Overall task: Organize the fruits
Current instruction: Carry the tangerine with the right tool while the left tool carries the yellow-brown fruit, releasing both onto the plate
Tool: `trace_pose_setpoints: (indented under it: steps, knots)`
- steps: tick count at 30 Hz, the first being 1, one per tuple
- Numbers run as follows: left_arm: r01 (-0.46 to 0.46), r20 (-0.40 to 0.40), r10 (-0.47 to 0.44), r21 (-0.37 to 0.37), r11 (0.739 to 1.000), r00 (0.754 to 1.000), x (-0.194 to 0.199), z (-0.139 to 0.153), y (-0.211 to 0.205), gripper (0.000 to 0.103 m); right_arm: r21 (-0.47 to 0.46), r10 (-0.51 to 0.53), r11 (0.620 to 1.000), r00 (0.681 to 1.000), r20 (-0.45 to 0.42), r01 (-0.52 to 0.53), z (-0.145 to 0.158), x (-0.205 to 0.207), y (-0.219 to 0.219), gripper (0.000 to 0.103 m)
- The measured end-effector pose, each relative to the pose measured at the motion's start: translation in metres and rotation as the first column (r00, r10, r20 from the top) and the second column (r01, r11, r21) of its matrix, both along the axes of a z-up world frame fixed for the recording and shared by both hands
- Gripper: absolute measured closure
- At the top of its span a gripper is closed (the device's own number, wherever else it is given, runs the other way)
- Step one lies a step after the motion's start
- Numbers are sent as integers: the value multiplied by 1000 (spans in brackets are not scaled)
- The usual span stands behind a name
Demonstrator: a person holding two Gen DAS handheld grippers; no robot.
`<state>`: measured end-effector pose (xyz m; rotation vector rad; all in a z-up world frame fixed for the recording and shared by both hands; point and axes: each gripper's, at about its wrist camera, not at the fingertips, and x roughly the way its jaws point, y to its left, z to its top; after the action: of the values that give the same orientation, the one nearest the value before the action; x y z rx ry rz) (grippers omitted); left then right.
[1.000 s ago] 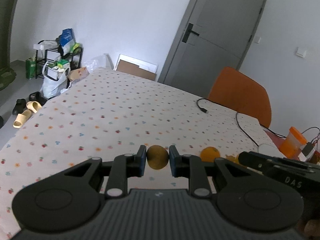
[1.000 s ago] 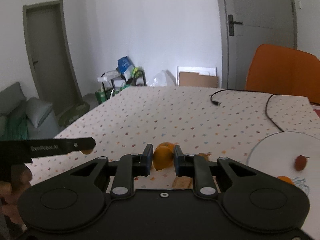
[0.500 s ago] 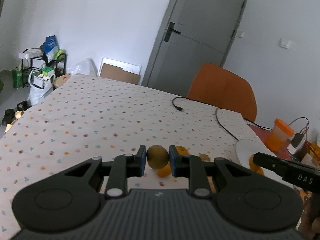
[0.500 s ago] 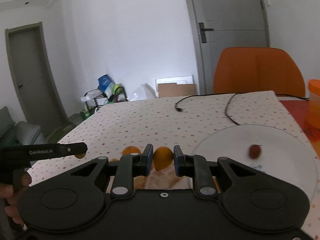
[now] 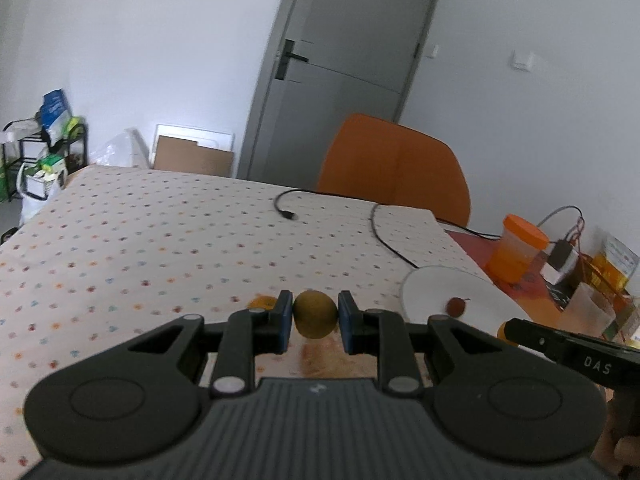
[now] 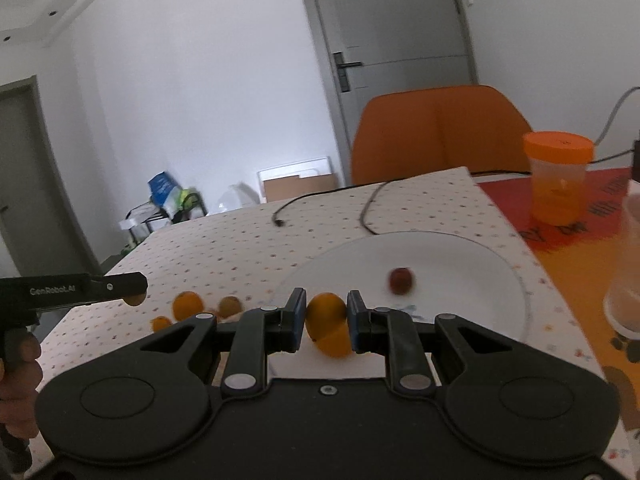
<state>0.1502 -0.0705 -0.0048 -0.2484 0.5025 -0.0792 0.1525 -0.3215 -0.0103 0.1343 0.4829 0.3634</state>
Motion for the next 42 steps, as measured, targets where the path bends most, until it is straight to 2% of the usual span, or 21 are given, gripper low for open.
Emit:
trace_pose_setpoints:
  steps: [15,19,31,39,42]
  knots:
    - [132,-16,-131,40,990,991,19,-2,-65,80,36,-95,995,995,-25,96,-15,-4,-52,83]
    - [166,-25,-165,43,985,986,25,-4,-81,80,45,-123,991,992,-24,124,-17,-6,-61,77]
    - [248,-40,-247,48,967,968,31,-5,-119,80,88,-150,984,988,-33,153,-23,-13,-83,76]
    - [198,-33,-197,50,979,980,29,-1,-104,75,94,-145,985,989,-30,147,-24,-15,-83,75]
    - [165,-43,-163,48,985,986,26,-2,-89,69,97,-139,985,990,-36,142,-26,-14,-81,74]
